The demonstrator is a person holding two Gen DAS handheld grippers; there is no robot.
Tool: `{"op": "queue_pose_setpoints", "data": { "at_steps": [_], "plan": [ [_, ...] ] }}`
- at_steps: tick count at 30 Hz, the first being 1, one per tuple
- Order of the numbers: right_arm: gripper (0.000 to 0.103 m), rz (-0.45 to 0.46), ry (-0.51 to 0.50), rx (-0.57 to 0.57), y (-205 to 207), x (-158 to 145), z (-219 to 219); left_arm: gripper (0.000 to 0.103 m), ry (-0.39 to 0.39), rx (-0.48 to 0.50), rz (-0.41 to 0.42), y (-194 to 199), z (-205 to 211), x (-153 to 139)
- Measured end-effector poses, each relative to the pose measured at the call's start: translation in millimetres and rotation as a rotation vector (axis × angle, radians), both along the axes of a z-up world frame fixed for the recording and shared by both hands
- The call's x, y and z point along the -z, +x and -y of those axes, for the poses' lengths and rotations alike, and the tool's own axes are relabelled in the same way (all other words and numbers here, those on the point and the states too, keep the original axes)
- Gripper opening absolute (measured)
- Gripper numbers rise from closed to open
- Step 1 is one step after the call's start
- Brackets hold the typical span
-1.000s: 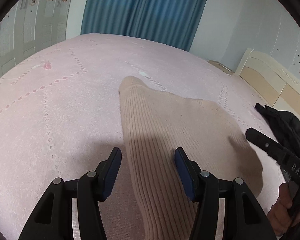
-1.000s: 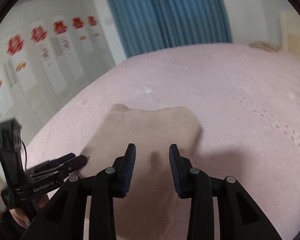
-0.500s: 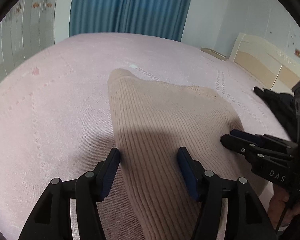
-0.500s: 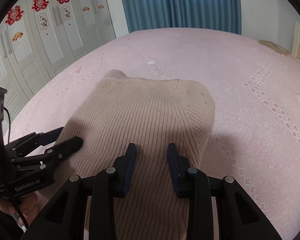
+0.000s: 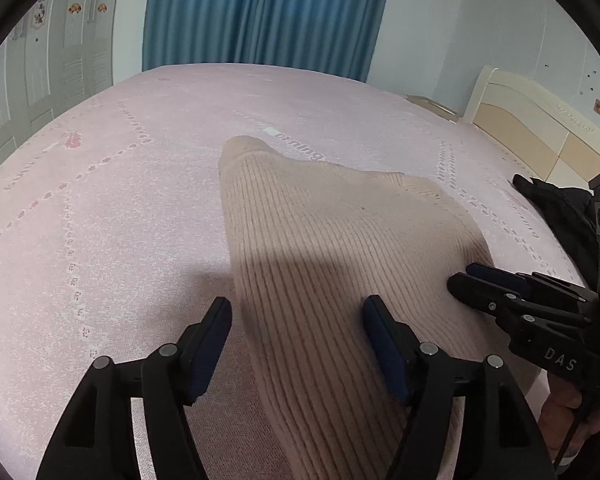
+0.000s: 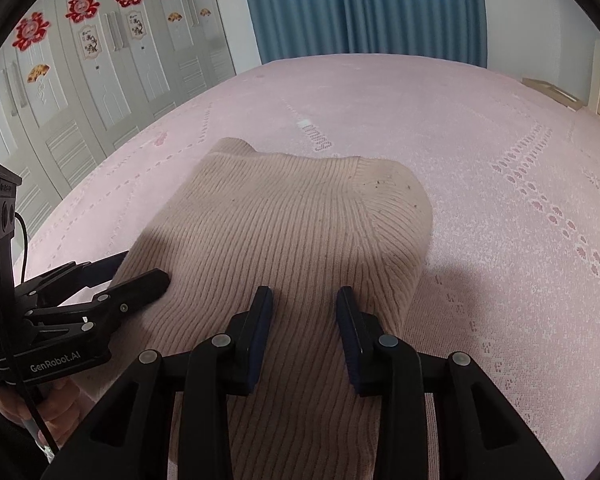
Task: Fold small clothes
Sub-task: 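Press the open left tool onto the sweater bundle while the right tool presses beside it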
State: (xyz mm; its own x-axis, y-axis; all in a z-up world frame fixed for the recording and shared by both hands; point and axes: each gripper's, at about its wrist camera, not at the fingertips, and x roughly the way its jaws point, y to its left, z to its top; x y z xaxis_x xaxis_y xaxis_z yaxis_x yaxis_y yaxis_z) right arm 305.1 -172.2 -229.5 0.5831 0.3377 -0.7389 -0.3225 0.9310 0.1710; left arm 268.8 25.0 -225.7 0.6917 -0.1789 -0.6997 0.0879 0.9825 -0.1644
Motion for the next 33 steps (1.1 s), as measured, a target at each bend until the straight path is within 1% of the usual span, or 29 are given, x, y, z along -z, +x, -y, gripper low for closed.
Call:
{"op": "queue_pose_setpoints", "data": {
  "at_steps": [2,4,7,9,12,14,16,18,19,20,21,22,24,25,28,31,33],
  "plan": [
    [0.034,-0.004,0.008,0.000,1,-1,1,0.072,-0.008,0.005,-0.006,3,-2,1],
    [0.034,-0.006,0.014,0.000,1,0,2,0.077,-0.018,-0.003,-0.015,5,-5,2],
    [0.034,-0.012,0.019,0.000,2,-1,3,0.078,-0.040,-0.012,-0.020,6,-8,3],
    [0.034,-0.018,0.025,0.000,2,-1,4,0.078,-0.042,-0.012,-0.007,5,-8,1],
    [0.034,-0.026,0.019,-0.004,4,-5,4,0.075,-0.037,-0.008,0.032,2,-7,-6],
    [0.033,0.003,0.004,0.000,3,-11,4,0.071,-0.038,0.003,0.070,1,-6,-15],
    [0.032,0.056,-0.011,0.019,1,-17,5,0.069,-0.055,0.017,0.101,4,-5,-23],
    [0.032,0.091,-0.020,0.035,2,-21,7,0.067,-0.068,0.030,0.117,7,-3,-29],
    [0.032,0.093,-0.020,0.040,5,-21,8,0.064,-0.067,0.035,0.119,10,-2,-31],
    [0.032,0.086,-0.023,0.048,8,-20,10,0.060,-0.061,0.043,0.117,13,1,-31],
    [0.031,0.076,-0.021,0.055,12,-18,12,0.058,-0.059,0.048,0.113,16,2,-31],
    [0.029,0.060,-0.014,0.059,16,-15,14,0.055,-0.051,0.057,0.095,20,4,-28],
    [0.028,0.024,0.006,0.064,23,-9,17,0.051,-0.024,0.063,0.065,25,8,-21],
    [0.029,0.013,0.014,0.065,26,-7,18,0.051,0.005,0.065,0.059,27,10,-16],
    [0.029,0.003,0.009,0.055,27,-3,17,0.051,0.046,0.075,0.060,24,14,-9],
    [0.029,0.003,-0.030,0.054,26,3,10,0.051,0.055,0.076,0.059,23,13,-7],
    [0.029,0.003,-0.035,0.058,26,4,9,0.051,0.049,0.076,0.053,25,12,-6]
  ]
}}
